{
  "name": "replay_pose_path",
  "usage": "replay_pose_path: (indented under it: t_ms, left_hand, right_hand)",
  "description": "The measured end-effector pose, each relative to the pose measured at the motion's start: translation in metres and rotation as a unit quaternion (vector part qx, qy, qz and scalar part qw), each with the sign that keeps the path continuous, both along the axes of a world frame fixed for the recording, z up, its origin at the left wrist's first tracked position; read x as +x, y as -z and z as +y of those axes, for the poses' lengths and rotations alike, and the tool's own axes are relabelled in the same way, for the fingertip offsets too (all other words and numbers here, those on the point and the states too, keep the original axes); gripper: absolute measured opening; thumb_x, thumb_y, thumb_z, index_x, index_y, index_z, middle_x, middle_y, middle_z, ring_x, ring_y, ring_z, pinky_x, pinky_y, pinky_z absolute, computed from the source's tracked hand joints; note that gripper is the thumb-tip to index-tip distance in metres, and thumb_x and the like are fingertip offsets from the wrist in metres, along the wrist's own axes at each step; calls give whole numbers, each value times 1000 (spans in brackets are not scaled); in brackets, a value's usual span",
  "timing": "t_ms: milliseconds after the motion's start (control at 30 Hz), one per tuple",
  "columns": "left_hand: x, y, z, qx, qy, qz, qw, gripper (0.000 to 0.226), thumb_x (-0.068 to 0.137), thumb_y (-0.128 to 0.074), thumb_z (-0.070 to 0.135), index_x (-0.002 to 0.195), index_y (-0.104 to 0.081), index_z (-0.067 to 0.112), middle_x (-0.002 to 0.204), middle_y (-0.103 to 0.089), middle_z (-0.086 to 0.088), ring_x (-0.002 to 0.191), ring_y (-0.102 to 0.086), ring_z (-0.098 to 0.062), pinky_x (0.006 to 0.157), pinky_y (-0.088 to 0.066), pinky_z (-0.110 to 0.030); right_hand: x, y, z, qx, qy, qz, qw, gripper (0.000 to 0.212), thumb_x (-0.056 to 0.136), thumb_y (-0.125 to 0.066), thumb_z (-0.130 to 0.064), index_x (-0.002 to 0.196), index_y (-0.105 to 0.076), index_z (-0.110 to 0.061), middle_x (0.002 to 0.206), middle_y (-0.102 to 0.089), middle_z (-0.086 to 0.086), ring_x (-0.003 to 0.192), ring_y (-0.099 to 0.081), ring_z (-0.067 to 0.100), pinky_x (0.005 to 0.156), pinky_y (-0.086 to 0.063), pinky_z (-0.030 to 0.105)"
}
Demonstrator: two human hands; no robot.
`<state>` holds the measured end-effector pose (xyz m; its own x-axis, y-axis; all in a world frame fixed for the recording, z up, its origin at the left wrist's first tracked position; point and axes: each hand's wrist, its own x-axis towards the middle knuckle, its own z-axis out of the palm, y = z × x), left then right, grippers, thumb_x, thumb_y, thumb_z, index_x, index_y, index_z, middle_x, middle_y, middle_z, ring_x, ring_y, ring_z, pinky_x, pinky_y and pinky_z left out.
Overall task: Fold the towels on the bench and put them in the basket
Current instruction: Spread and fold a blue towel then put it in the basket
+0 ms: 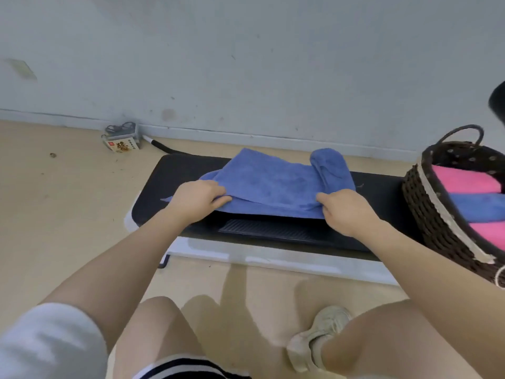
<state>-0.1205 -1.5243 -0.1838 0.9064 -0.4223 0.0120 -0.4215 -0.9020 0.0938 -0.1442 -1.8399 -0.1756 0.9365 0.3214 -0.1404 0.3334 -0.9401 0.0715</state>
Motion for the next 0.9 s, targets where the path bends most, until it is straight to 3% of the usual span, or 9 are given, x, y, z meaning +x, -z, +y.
replay_pose_path:
  t_ms: [133,233,367,433,567,633,700,767,900]
  left_hand:
    - [-45,13,5,53,-9,3,999,35,98,-34,39,91,-61,17,81,-54,1,75,-55,-18,58,-40,-32]
    - [-66,26,6,59,-52,37,996,33,99,-32,39,109,-59,21,94,-59,0,84,-56,-18,59,-39,-28]
    - [-83,42,4,1,-124,121,985,37,98,-33,41,127,-47,21,118,-54,-4,102,-55,-24,80,-46,-37]
    - [-84,45,3,-30,-144,134,980,36,99,-30,39,127,-46,22,117,-54,-4,103,-55,-27,85,-46,-41]
    - [-71,47,11,-172,-253,8,952,23,97,-33,23,105,-53,14,100,-56,-7,96,-56,-33,75,-44,-40]
    - [-59,49,21,-159,-298,-19,941,31,96,-43,26,123,-49,13,119,-52,-9,107,-51,-31,86,-43,-42]
    - [-47,54,34,-92,-319,12,943,45,93,-49,36,132,-44,13,133,-44,-8,119,-42,-30,95,-38,-41]
    - [-38,61,47,-82,-324,39,942,47,91,-52,42,129,-48,14,134,-41,-7,122,-38,-30,97,-34,-40]
    - [-26,71,64,-155,-305,45,938,31,86,-60,40,108,-61,18,132,-42,0,125,-34,-24,100,-28,-37]
  right_hand:
    - [-41,-2,0,27,-21,41,999,13,94,-32,-16,84,-40,-19,63,-38,-4,69,-45,24,48,-24,30]
    - [-55,7,3,23,-14,59,998,19,94,-32,-15,77,-40,-20,65,-38,-6,72,-45,23,49,-25,29]
    - [-55,26,13,5,19,114,993,16,94,-32,-15,87,-45,-18,83,-41,-2,82,-43,21,62,-32,30]
    - [-54,28,26,0,15,96,995,17,92,-38,-25,95,-54,-18,93,-43,0,87,-45,22,67,-32,30]
    - [-41,16,76,103,-10,-8,995,30,95,-39,-41,101,-58,-18,99,-53,-1,95,-52,22,69,-35,30]
    - [-23,12,110,158,-29,-29,987,30,99,-34,-32,106,-57,-16,105,-55,1,98,-52,25,74,-43,35]
    - [3,13,144,182,-68,2,981,31,101,-30,-23,116,-56,-15,116,-56,4,107,-51,28,84,-45,41]
    - [30,20,175,167,-113,48,978,33,101,-30,-18,125,-53,-16,127,-53,5,112,-51,28,91,-44,43]
    - [69,42,209,67,-130,60,987,32,98,-37,-17,126,-52,-20,125,-52,7,110,-50,29,91,-43,41]
